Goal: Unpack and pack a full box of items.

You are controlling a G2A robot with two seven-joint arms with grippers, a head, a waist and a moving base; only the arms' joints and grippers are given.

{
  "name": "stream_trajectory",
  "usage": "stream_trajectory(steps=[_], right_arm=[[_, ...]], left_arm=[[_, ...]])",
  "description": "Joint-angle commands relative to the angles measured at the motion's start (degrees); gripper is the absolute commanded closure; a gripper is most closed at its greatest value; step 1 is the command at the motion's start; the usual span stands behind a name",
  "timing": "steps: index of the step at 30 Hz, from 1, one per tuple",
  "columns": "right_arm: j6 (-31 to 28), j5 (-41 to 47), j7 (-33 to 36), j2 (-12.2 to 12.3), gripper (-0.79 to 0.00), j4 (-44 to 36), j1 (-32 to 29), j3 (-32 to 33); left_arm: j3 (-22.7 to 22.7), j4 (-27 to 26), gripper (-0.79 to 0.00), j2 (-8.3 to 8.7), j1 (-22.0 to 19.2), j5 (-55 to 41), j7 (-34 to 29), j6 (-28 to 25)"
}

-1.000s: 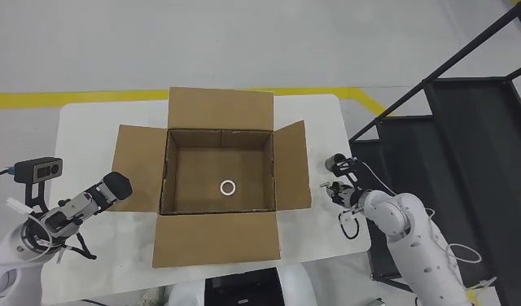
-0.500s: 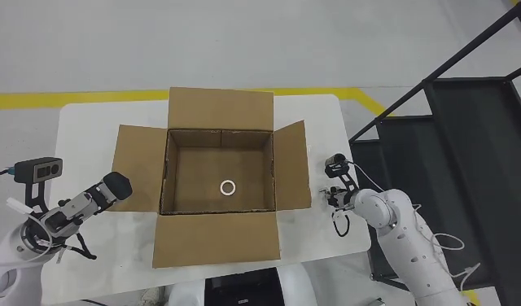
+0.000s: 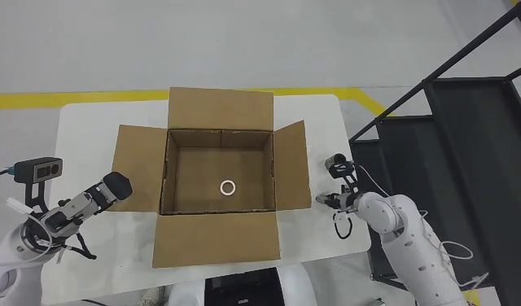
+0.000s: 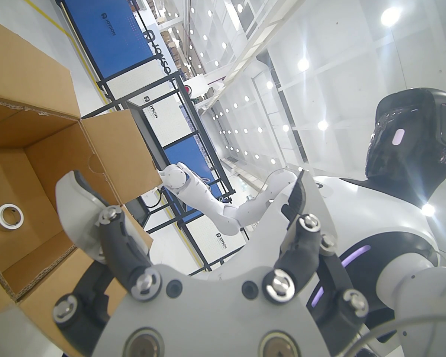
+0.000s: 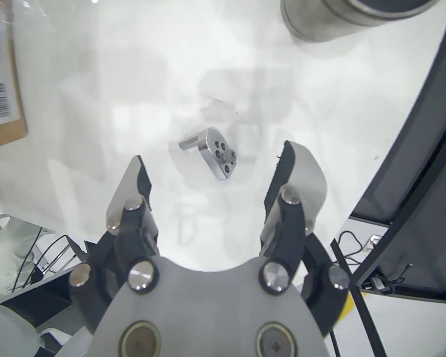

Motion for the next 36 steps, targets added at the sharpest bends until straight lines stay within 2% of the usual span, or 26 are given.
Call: stream_trajectory(steps=[1,7,12,15,19,22,25,30,36], right_arm=[[0.5,0.8,-2.6,0.3,-0.785,-5.1,-5.0,3.6],[-2.7,6.8,-13.7,0.4,-0.785,-18.8,-18.2,13.8],[-7.0,5.2,-23.7,0.1,-0.785,-31.3,-25.5,19.4],[-7.8,1.7,-28.4,-0.1,-0.785,-37.6,-27.5,20.9],[-15.5,-4.7,-33.1,0.4,-0.785,-37.6,-22.7,18.7],[-22.2,-9.8,-29.8,1.1,-0.785,-37.6,-14.6,13.6],[-23.5,-12.1,-21.3,1.4,-0.785,-37.6,-5.0,4.9],[-19.7,-13.4,-4.4,0.7,-0.785,-37.6,13.0,-12.7],[-10.3,-10.1,18.9,-1.3,-0.785,-37.1,27.7,-29.2]], left_arm=[[0.0,0.0,-0.785,0.0,0.0,0.0,0.0,0.0],[0.0,0.0,-0.785,0.0,0.0,0.0,0.0,0.0],[0.0,0.0,-0.785,0.0,0.0,0.0,0.0,0.0],[0.0,0.0,-0.785,0.0,0.0,0.0,0.0,0.0],[0.0,0.0,-0.785,0.0,0.0,0.0,0.0,0.0],[0.0,0.0,-0.785,0.0,0.0,0.0,0.0,0.0],[0.0,0.0,-0.785,0.0,0.0,0.0,0.0,0.0],[0.0,0.0,-0.785,0.0,0.0,0.0,0.0,0.0],[0.0,0.0,-0.785,0.0,0.0,0.0,0.0,0.0]])
